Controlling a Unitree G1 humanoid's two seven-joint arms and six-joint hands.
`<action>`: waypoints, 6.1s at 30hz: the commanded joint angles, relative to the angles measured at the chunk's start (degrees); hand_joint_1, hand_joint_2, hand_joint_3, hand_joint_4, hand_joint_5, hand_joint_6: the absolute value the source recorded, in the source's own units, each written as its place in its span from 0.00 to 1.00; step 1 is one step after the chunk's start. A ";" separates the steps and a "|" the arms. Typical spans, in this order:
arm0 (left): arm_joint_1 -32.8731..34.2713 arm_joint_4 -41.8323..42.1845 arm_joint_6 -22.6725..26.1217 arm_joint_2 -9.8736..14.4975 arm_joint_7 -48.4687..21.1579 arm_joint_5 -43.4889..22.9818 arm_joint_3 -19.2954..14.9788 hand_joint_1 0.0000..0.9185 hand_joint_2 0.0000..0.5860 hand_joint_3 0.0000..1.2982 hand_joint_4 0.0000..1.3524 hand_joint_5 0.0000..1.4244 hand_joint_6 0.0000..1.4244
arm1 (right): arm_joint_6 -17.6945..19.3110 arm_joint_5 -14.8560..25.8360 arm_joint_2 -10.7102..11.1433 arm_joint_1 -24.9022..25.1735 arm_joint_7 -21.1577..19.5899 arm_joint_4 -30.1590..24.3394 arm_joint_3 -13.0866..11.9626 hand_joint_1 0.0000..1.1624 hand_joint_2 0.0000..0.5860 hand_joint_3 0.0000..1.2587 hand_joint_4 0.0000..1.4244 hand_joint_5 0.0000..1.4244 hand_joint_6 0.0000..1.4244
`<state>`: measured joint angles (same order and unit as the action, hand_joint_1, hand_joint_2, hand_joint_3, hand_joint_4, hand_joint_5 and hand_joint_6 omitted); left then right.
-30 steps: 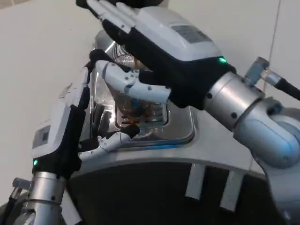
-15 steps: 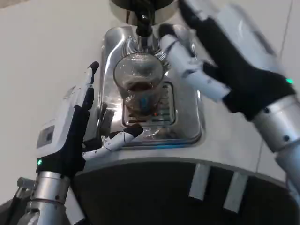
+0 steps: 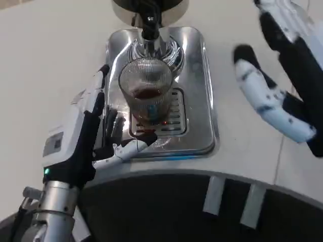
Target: Grasp the cup under the faucet to collect the drink, then remove the cup.
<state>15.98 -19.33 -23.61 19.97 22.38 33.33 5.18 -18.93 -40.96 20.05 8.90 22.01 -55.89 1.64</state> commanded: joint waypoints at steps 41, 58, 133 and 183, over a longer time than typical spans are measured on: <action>11.01 -17.17 -6.02 -6.85 7.87 -3.60 1.62 0.35 0.08 0.00 0.00 0.13 0.12 | 30.94 -18.47 -6.87 -45.69 -12.35 8.21 -7.94 0.26 0.94 0.00 0.00 0.00 0.00; 15.41 -22.42 -6.95 -8.86 8.30 -4.17 3.69 0.49 0.09 0.00 0.00 0.20 0.23 | 27.47 -17.45 -7.53 -44.40 -7.30 4.58 -7.48 0.21 0.86 0.00 0.00 0.00 0.00; 6.55 -6.63 1.21 -8.92 14.98 -2.51 2.88 0.79 0.09 0.96 0.91 0.95 1.00 | 18.37 -12.37 -3.09 -23.49 -0.21 11.38 -6.06 0.11 0.84 0.00 0.00 0.00 0.00; -27.70 34.60 -10.28 -5.56 -1.48 -0.13 -1.54 0.79 0.10 0.96 0.93 0.95 1.00 | 46.58 -15.82 -1.68 -51.61 -23.19 6.94 -9.03 0.08 0.96 0.00 0.00 0.00 0.00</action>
<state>-9.51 12.80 -31.05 13.83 21.23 32.83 3.67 26.01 -54.86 20.09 -40.27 0.40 -47.62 -8.45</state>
